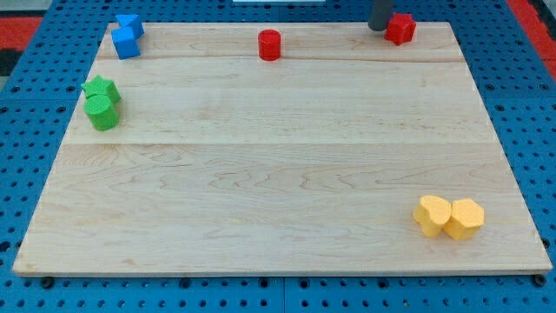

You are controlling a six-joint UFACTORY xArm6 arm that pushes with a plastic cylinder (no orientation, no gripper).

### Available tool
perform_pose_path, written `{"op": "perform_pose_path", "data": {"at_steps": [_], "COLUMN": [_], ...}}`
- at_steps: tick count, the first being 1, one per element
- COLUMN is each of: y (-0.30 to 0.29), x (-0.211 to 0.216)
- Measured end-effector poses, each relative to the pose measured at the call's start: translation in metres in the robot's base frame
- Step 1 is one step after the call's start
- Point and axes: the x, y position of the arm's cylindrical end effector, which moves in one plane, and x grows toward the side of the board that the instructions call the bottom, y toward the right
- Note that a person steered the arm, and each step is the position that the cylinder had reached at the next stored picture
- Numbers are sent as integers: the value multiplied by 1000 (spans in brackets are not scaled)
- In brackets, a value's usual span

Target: Slide the red circle below the red star

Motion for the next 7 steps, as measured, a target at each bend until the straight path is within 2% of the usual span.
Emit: {"op": "perform_pose_path", "data": {"at_steps": [3,5,7], "y": [7,-84,-228], "x": [-1,-8,-7]}}
